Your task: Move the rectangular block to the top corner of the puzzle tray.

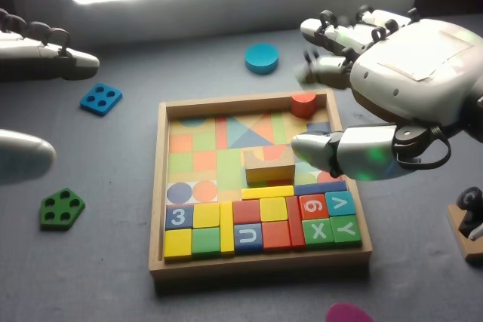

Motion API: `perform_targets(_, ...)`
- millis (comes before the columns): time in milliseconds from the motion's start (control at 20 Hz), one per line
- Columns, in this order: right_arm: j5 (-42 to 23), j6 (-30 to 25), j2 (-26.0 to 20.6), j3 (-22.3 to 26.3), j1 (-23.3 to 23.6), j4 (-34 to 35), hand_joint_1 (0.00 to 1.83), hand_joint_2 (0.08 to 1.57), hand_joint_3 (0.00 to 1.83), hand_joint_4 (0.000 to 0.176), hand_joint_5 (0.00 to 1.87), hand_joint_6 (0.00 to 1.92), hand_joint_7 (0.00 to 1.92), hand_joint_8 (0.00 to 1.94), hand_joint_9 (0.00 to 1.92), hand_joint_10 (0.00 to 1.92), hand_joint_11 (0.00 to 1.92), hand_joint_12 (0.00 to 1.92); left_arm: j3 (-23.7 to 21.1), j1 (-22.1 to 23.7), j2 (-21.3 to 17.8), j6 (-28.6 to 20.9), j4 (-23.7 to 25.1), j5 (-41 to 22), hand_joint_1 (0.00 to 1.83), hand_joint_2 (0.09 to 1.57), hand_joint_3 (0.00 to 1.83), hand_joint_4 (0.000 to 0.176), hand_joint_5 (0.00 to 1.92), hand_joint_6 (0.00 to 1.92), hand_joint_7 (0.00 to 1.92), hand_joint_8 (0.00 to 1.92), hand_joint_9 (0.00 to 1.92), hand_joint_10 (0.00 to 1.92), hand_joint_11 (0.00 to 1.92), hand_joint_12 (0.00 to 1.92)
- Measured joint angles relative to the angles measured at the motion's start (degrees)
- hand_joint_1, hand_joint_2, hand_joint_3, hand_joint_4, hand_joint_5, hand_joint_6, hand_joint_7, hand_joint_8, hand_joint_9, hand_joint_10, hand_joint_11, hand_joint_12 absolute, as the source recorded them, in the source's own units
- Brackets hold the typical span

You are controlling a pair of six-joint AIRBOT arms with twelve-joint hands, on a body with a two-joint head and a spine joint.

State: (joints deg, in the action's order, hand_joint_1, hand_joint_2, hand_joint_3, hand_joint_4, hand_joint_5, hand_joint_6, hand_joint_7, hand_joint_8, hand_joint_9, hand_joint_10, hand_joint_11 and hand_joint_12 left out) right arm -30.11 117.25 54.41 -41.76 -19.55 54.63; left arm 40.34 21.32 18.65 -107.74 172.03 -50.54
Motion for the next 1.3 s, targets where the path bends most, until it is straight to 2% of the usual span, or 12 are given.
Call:
perform_targets(50, -0.13, 0.02, 0.0, 0.0, 0.0, -0.26, 0.0, 1.15, 0.03, 0.0, 0.09, 0.02, 0.07, 0.0, 0.01, 0.02, 0.0, 0.0, 0.0, -0.02, 0.0, -0.04, 0.0, 0.04, 0.07, 1.32, 0.01, 0.025, 0.06, 0.01, 0.08, 0.01, 0.08, 0.02, 0.0, 0.35)
perform_targets(150, -0.24, 0.02, 0.0, 0.0, 0.0, -0.17, 0.0, 1.14, 0.02, 0.0, 0.09, 0.02, 0.03, 0.0, 0.0, 0.0, 0.0, 0.0, 0.0, 0.0, 0.0, -0.02, 0.0, 0.09, 0.12, 1.3, 0.0, 0.008, 0.11, 0.02, 0.12, 0.01, 0.09, 0.01, 0.0, 0.44)
perform_targets(200, -0.26, 0.02, 0.0, 0.0, 0.0, -0.2, 0.0, 1.14, 0.02, 0.0, 0.08, 0.01, 0.05, 0.01, 0.0, 0.0, 0.0, 0.0, 0.0, 0.0, 0.0, -0.02, 0.0, 0.04, 0.05, 1.32, 0.0, 0.008, 0.08, 0.01, 0.1, 0.0, 0.08, 0.0, 0.0, 0.4)
perform_targets(300, -0.31, 0.02, 0.0, 0.0, 0.0, -0.17, 0.0, 1.14, 0.01, 0.0, 0.06, 0.01, 0.07, 0.02, 0.0, 0.0, 0.0, 0.0, 0.0, 0.0, 0.0, -0.04, 0.0, 0.07, 0.07, 1.32, 0.0, 0.014, 0.09, 0.01, 0.09, 0.0, 0.08, 0.01, 0.0, 0.37)
perform_targets(450, -0.33, -0.13, 0.0, 0.0, -0.07, -1.33, 0.0, 1.13, 0.01, 0.0, 0.1, 0.03, 0.09, 0.02, 0.0, 0.0, 0.0, 0.0, 0.0, 0.0, 0.0, -0.02, 0.0, 0.04, 0.04, 1.33, 0.0, 0.004, 0.07, 0.0, 0.09, 0.0, 0.07, 0.0, 0.0, 0.34)
perform_targets(500, -0.59, -1.68, 0.0, 0.0, -0.79, -4.37, 0.0, 1.13, 0.01, 0.0, 0.11, 0.03, 0.09, 0.02, 0.01, 0.0, 0.0, 0.0, 0.0, 0.0, 0.0, -0.04, 0.0, 0.07, 0.05, 1.33, 0.0, 0.005, 0.07, 0.0, 0.09, 0.0, 0.07, 0.0, 0.0, 0.33)
perform_targets(650, 0.13, -5.09, 1.77, -1.46, -1.81, -6.97, 0.0, 1.11, 0.0, 0.031, 0.19, 0.06, 0.06, 0.0, 0.0, 0.0, 0.0, 0.0, 0.33, -0.07, 0.0, 0.0, 0.0, 0.09, 0.05, 1.32, 0.0, 0.012, 0.07, 0.0, 0.09, 0.0, 0.08, 0.0, 0.0, 0.36)
perform_targets(750, 0.24, -5.99, 2.93, -2.62, -2.27, -8.59, 0.0, 1.1, 0.0, 0.034, 0.38, 0.09, 0.06, 0.0, 0.0, 0.0, 0.0, 0.0, 0.35, -0.07, -0.26, -0.07, -0.02, 0.11, 0.04, 1.32, 0.0, 0.006, 0.07, 0.0, 0.09, 0.0, 0.06, 0.0, 0.0, 0.29)
perform_targets(850, 0.5, -6.71, 3.26, -3.28, -2.58, -8.74, 0.0, 1.09, 0.0, 0.024, 0.46, 0.12, 0.05, 0.0, 0.0, 0.0, 0.0, 0.0, 0.37, -0.07, -0.28, -0.04, 0.0, -0.02, 0.02, 1.33, 0.0, 0.006, 0.05, 0.0, 0.08, 0.0, 0.06, 0.0, 0.0, 0.29)
perform_targets(900, 0.5, -7.04, 3.67, -3.8, -2.67, -8.59, 0.0, 1.09, 0.0, 0.01, 0.54, 0.1, 0.06, 0.0, 0.0, 0.0, 0.0, 0.0, 0.37, -0.07, -0.28, -0.04, 0.0, 0.04, 0.03, 1.32, 0.0, 0.006, 0.05, 0.0, 0.09, 0.0, 0.07, 0.0, 0.0, 0.29)
perform_targets(1150, 0.0, -7.61, 7.34, -6.27, -2.75, -6.82, 0.0, 1.09, 0.0, 0.015, 0.56, 0.09, 0.03, 0.0, 0.0, 0.0, 0.0, 0.0, 0.37, 0.0, -0.28, -0.04, -0.02, 0.09, 0.05, 1.32, 0.0, 0.004, 0.07, 0.0, 0.1, 0.0, 0.07, 0.0, 0.0, 0.31)
perform_targets(1300, 0.37, -6.14, 9.99, -8.04, -2.75, -3.23, 0.0, 1.09, 0.0, 0.001, 0.54, 0.07, 0.04, 0.01, 0.0, 0.0, 0.0, 0.0, 0.68, 0.0, -0.28, -0.04, -0.02, 0.04, 0.04, 1.33, 0.0, 0.009, 0.05, 0.0, 0.08, 0.0, 0.06, 0.0, 0.0, 0.29)
